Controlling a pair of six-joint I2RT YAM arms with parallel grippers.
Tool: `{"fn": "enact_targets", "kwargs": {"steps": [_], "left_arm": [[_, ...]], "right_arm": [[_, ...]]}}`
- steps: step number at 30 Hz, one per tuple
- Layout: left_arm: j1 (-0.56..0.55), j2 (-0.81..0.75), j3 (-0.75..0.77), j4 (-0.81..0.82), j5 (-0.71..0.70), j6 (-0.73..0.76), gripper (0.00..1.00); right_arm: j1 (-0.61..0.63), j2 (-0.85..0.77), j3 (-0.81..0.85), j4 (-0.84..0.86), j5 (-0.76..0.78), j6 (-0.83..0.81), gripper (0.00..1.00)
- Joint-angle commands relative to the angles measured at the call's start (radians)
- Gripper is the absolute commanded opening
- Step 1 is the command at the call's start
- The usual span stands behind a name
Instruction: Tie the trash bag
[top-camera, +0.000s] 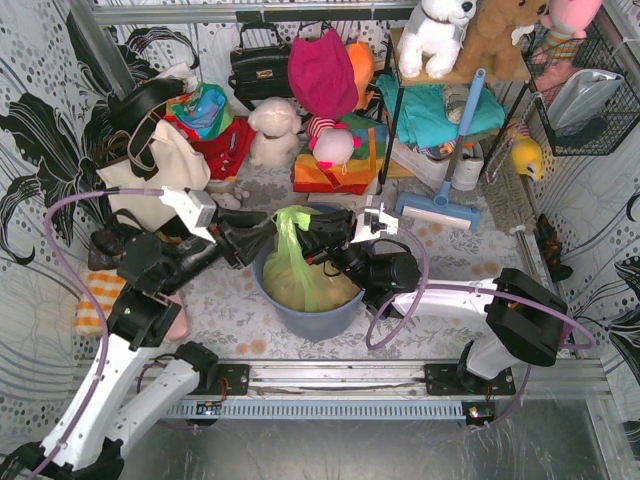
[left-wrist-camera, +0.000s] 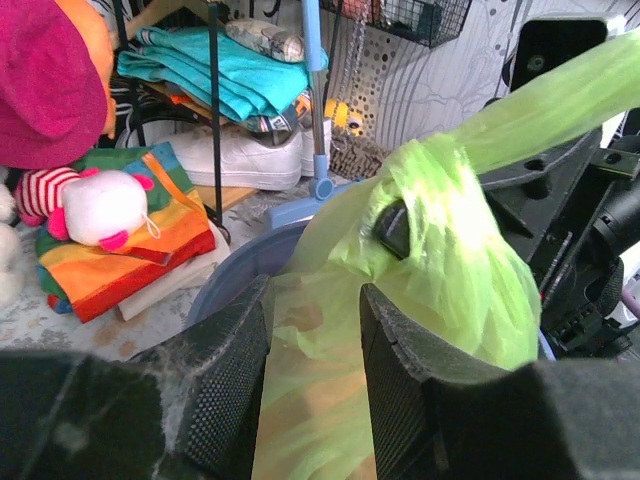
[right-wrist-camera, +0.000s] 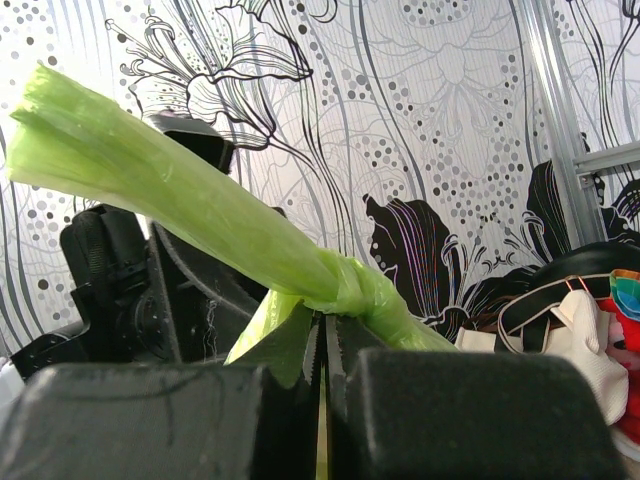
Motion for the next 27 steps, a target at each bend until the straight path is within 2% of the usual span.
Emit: {"fn": "enact_targets", "kwargs": {"steps": [1, 6, 15, 27], "left_arm": [[0.001, -0.062, 0.011, 0.018, -0.070, 0.048, 0.48], [0.000, -0.081, -0.008, 0.057, -0.097, 0.062, 0.45], [0.001, -0.047, -0.021, 0.133, 0.069, 0.095, 0.51], [0.001, 0.015, -0.009, 0.164, 0.124, 0.119, 0.51]], "right_arm": [[0.008, 0.004, -0.020, 0.095, -0.023, 0.026, 0.00], [0.008, 0.011, -0.016, 0.095, -0.024, 0.031, 0.00], [0.008, 0.011, -0.016, 0.096, -0.032, 0.039, 0.00], [0.008, 0.020, -0.010, 0.097, -0.055, 0.066, 0.00]]}}
